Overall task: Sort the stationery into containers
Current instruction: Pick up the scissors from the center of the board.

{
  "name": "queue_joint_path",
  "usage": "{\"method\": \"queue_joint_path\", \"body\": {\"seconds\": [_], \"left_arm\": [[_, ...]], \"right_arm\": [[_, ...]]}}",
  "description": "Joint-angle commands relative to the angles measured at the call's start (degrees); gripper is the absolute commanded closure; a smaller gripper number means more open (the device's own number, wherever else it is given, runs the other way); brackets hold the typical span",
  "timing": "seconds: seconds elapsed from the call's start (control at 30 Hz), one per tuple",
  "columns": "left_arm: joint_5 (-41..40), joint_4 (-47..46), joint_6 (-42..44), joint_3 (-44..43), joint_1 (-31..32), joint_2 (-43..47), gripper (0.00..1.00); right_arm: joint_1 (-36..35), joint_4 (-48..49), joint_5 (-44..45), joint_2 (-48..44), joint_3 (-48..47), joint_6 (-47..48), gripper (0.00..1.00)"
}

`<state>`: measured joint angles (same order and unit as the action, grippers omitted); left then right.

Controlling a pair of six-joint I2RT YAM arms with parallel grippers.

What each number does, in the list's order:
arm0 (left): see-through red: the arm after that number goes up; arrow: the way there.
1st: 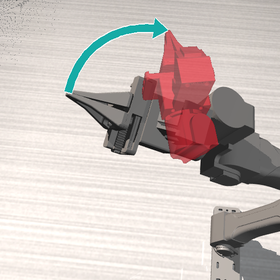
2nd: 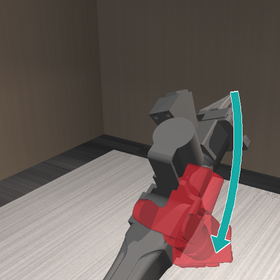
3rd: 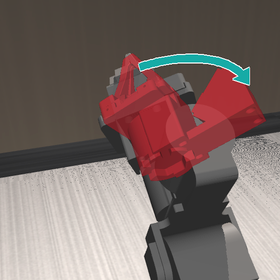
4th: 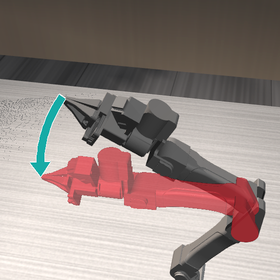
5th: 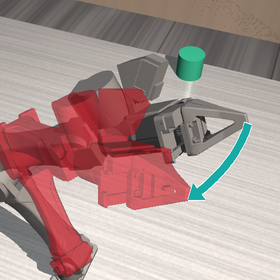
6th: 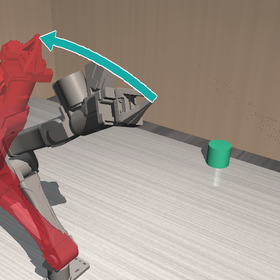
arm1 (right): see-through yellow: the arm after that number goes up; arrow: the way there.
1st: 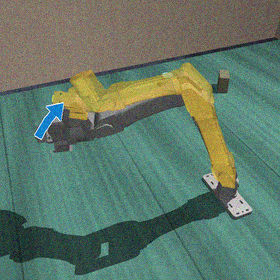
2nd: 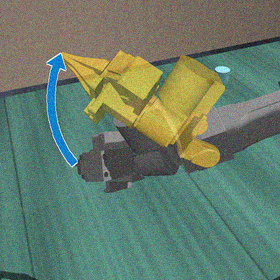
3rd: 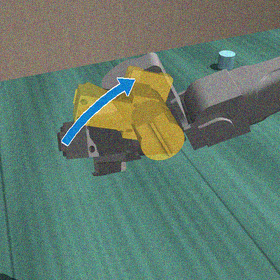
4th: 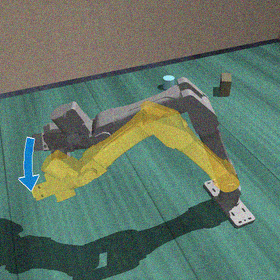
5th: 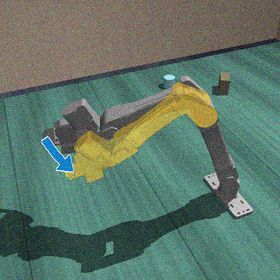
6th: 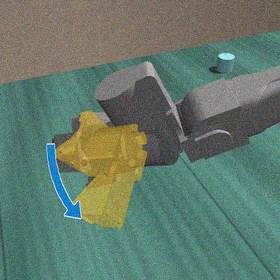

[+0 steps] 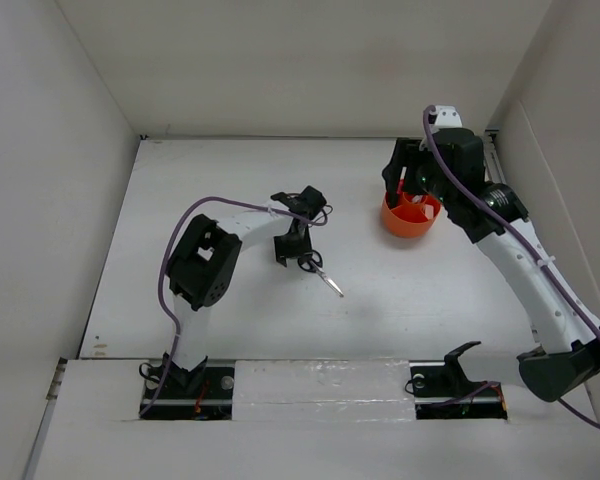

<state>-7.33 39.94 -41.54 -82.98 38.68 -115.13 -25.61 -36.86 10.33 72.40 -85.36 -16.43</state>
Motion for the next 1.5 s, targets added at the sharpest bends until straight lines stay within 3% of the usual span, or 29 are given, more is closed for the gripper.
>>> {"method": "queue_joint_path", "body": {"seconds": [0.0,0.13,0.17,0.23,0.27,0.47,0.73,1.0,1.27,1.47], "left_arm": [[-0.06,1.8,-0.12,0.27,0.35,-2.11,0.61],[0.48,0.66,-0.12,2.38,0.35,-3.34,0.77],[1.17,0.66,-0.12,2.38,0.35,-4.04,0.88],[2.49,-0.47,-0.12,2.91,0.35,-4.83,0.99],[2.5,-0.48,-0.12,3.43,0.35,-4.84,1.0],[4.61,-3.47,1.63,4.05,0.35,-5.37,1.0],[-1.01,-6.02,6.03,-1.3,0.35,4.29,1.0],[0.56,-7.95,10.87,-2.45,-2.46,13.78,1.0],[5.12,-12.34,14.46,-1.93,-2.46,21.52,1.0],[9.09,-17.7,18.42,0.09,-2.46,27.5,1.0]], "right_arm": [[-0.59,0.91,-0.75,-0.07,-2.62,0.61,0.31],[-0.59,0.3,-0.75,-0.07,-3.93,1.13,0.31],[-0.59,0.3,-0.75,-0.07,-4.54,1.13,0.31],[-0.59,0.3,-2.84,-0.07,-4.55,1.13,0.31],[-0.59,0.3,-3.55,-0.07,-4.55,1.65,0.31],[1.87,1.96,-10.39,-0.07,-4.02,1.66,0.31],[4.42,7.5,-27.9,-0.07,2.46,2.8,0.31],[4.42,15.94,-40.81,1.07,11.7,4.72,0.31],[3.11,23.58,-50.4,3.1,17.25,6.32,0.31],[1.97,22.36,-51.81,6.78,15.67,6.85,0.33]]}}
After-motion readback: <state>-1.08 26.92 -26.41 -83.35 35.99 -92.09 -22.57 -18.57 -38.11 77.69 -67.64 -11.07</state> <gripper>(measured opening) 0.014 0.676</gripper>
